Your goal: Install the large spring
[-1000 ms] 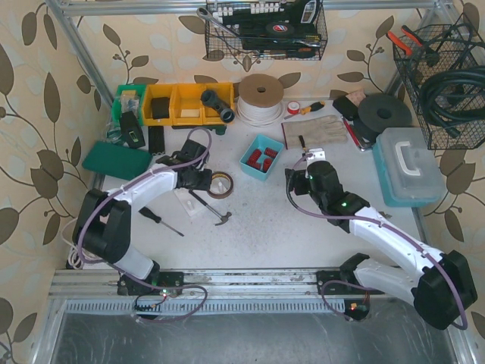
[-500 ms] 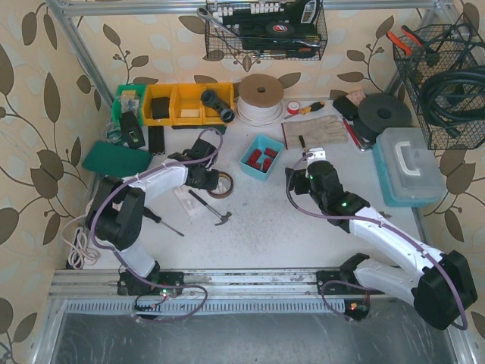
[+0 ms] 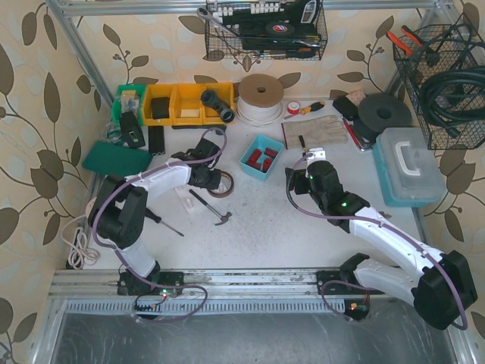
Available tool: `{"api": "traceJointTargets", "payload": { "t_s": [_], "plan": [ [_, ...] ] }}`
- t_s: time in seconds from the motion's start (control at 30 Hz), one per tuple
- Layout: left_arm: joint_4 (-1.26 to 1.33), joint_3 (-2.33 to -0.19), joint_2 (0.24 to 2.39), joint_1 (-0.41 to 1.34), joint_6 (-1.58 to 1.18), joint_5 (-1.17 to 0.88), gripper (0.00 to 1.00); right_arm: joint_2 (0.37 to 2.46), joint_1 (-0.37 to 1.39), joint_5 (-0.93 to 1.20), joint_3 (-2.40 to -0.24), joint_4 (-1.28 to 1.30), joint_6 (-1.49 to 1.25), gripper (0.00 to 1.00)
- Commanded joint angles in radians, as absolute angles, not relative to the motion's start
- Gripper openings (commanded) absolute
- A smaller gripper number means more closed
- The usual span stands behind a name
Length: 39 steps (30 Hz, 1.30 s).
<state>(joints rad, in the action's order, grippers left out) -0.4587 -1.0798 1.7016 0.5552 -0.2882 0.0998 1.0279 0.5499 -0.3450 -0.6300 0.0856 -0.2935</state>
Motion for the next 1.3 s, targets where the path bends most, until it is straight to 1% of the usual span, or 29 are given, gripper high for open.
{"api": "traceJointTargets", "payload": {
  "t_s": [0.0,0.13,0.57,0.7,0.77,1.03,1.17,1.27],
  "plan": [
    [-0.486,-1.117,1.632,0.567,-0.280,0.129,0.30,1.028,0.555,-0.368,-0.632,0.083,-0.284,0.96],
    [-0.479,-1.105,1.607,0.567,-0.282,0.168,0.30,1.028,0.555,-0.372,-0.632,0.081,-0.282,0.96],
    [-0.478,-1.111,1.729,0.567,-0.281,0.167,0.30,1.034,0.555,-0.371,-0.631,0.082,-0.281,0.96],
    [-0.484,-1.120,1.755,0.568,-0.281,0.166,0.29,1.038,0.556,-0.359,-0.630,0.077,-0.282,0.95],
    [-0.483,-1.118,1.756,0.567,-0.283,0.163,0.28,1.043,0.555,-0.350,-0.630,0.075,-0.283,0.95],
    [-0.486,-1.121,1.730,0.567,-0.296,0.166,0.14,1.059,0.556,-0.324,-0.629,0.060,-0.288,0.95],
    [-0.498,-1.130,1.704,0.566,-0.300,0.167,0.10,1.068,0.557,-0.309,-0.623,0.045,-0.292,0.94],
    [-0.497,-1.126,1.674,0.566,-0.310,0.170,0.08,1.086,0.558,-0.260,-0.615,0.016,-0.294,0.94]
  ]
}}
